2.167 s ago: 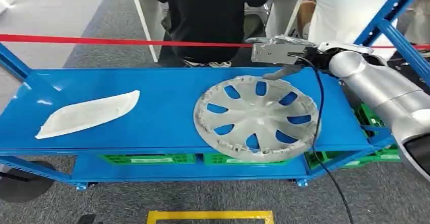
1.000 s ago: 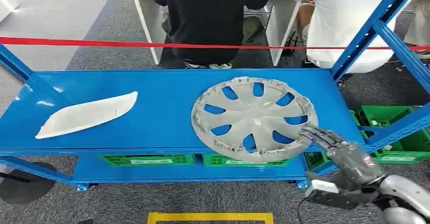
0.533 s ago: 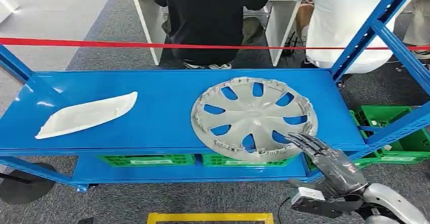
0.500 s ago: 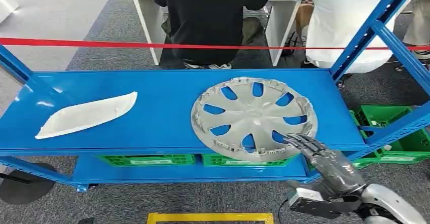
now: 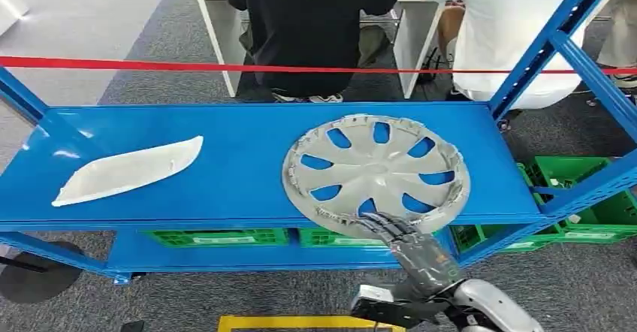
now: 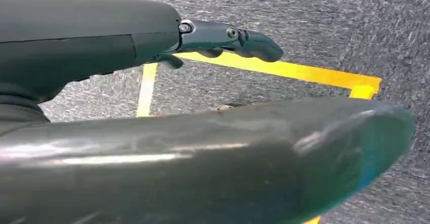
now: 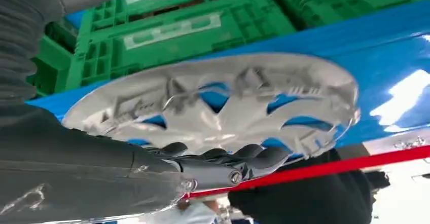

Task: Take the parts from the cabinet and place them on the table.

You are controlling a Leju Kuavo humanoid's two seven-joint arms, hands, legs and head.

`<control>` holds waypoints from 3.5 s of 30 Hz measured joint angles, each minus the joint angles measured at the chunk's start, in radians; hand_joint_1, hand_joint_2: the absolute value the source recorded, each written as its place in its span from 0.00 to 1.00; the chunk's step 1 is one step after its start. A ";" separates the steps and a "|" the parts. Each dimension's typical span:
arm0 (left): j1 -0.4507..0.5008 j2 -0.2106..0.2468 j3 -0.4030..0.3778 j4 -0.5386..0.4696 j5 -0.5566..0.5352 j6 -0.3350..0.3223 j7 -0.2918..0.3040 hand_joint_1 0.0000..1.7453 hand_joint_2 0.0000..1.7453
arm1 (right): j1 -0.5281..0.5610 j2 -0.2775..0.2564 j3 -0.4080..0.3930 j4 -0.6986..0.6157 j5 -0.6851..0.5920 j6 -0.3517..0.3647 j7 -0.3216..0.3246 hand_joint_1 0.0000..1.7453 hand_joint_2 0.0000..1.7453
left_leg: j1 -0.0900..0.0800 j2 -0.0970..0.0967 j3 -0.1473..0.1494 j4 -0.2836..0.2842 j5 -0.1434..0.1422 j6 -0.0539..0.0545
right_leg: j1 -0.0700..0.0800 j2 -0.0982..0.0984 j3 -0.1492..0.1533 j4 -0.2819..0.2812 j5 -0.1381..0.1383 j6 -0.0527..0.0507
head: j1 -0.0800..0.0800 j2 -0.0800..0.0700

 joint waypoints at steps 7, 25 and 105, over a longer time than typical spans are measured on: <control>0.000 -0.002 -0.005 0.000 -0.008 -0.002 0.000 0.00 0.00 | -0.021 0.029 0.043 0.046 0.034 -0.014 0.008 0.00 1.00 | 0.000 0.000 0.000 0.000 0.000 0.000 | 0.000 0.000 0.000 0.000 0.000 0.000 | 0.000 0.000; 0.000 -0.002 -0.024 0.000 -0.025 -0.006 0.000 0.00 0.00 | -0.065 0.067 0.077 0.148 0.097 -0.036 0.046 0.00 1.00 | 0.000 0.000 0.000 0.000 0.000 0.000 | 0.000 0.000 0.000 0.001 -0.001 -0.001 | 0.000 0.000; 0.000 -0.010 -0.098 0.000 -0.125 -0.037 0.016 0.00 0.00 | -0.343 0.273 -0.080 0.442 0.391 -0.080 0.092 0.00 1.00 | 0.000 0.000 0.001 0.000 0.002 -0.003 | 0.000 0.001 -0.002 0.005 0.000 -0.002 | 0.000 0.000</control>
